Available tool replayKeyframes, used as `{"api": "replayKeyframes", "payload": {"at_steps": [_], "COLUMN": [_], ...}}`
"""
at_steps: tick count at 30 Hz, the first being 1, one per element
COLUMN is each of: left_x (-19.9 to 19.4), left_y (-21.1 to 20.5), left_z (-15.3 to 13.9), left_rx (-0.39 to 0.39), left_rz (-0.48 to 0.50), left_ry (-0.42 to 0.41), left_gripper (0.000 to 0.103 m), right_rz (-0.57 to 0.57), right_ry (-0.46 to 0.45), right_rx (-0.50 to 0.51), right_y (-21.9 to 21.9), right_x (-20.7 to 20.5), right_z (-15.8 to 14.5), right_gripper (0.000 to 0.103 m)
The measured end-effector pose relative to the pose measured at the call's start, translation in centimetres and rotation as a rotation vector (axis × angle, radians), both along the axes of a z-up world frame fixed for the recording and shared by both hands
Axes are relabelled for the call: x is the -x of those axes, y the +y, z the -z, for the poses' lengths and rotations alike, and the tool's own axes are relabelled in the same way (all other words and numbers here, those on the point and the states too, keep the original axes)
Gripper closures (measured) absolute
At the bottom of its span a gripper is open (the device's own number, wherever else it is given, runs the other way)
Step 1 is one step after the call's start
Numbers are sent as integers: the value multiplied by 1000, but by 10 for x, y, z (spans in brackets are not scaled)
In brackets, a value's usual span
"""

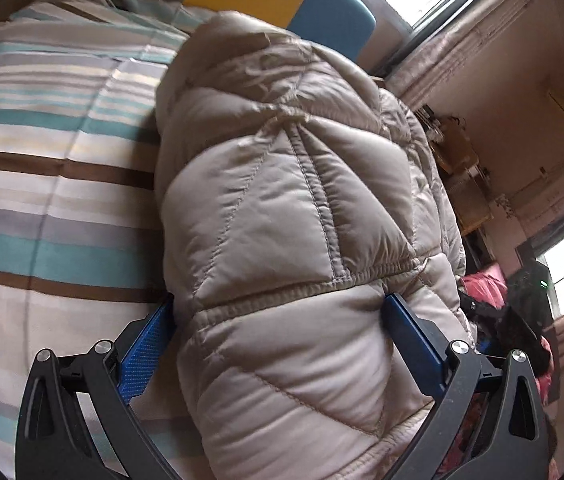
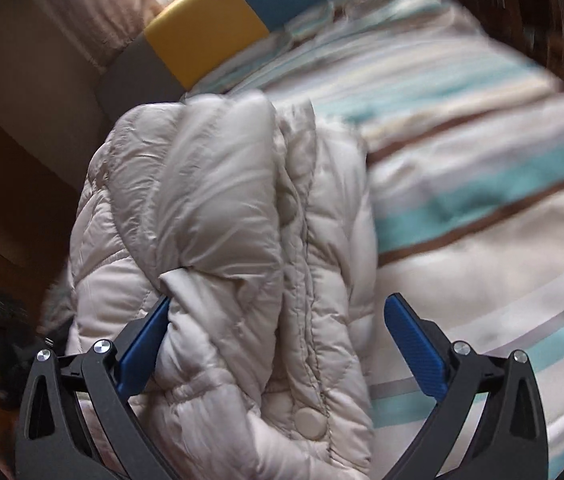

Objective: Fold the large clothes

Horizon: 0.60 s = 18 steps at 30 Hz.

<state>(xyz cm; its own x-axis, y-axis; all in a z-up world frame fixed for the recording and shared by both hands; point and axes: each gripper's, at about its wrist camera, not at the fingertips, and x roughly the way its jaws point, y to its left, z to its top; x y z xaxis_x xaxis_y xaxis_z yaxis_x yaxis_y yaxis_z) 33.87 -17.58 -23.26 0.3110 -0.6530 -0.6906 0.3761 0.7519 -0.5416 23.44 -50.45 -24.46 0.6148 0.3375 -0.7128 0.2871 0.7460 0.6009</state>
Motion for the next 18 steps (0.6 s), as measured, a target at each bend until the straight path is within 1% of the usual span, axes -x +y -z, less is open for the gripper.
{"api": "replayKeyframes", "payload": {"at_steps": [2, 4, 5, 6, 8, 9, 10, 11, 12, 14, 16, 18], "left_x": [-4, -5, -5, -3, 2, 5, 7, 10, 14, 20, 24, 29], "left_y": [-2, -3, -4, -7, -14, -18, -21, -22, -22, -20, -17, -10], "left_z": [7, 11, 12, 11, 6, 2, -2, -8, -15, -25, -33, -42], "left_rx": [30, 51, 55, 46, 20, 10, 0, -7, -12, -25, -29, -30], "left_rz": [27, 44, 51, 66, 104, 122, 130, 134, 134, 136, 132, 131], "left_ry": [48, 81, 83, 72, 46, 29, 14, -11, -45, -100, -139, -182], "left_gripper": [3, 3, 3, 3, 4, 6, 8, 15, 21, 27, 31, 34], "right_rz": [-14, -26, -41, -47, -55, -62, -65, -69, -69, -75, -96, -107], "right_ry": [1, -9, -15, -16, -21, -27, -34, -51, -64, -93, -120, -146], "right_rx": [-66, -83, -86, -89, -104, -109, -109, -108, -106, -97, -70, -66], "right_y": [-2, -2, 0, 1, 2, 6, 7, 9, 10, 18, 30, 41], "right_x": [-2, -3, -4, -5, -6, -6, -6, -4, 0, 4, 8, 10], "right_z": [8, 11, 11, 11, 11, 10, 8, 5, 1, -7, -16, -22], "right_gripper": [3, 4, 7, 9, 19, 20, 24, 29, 31, 36, 38, 38]}}
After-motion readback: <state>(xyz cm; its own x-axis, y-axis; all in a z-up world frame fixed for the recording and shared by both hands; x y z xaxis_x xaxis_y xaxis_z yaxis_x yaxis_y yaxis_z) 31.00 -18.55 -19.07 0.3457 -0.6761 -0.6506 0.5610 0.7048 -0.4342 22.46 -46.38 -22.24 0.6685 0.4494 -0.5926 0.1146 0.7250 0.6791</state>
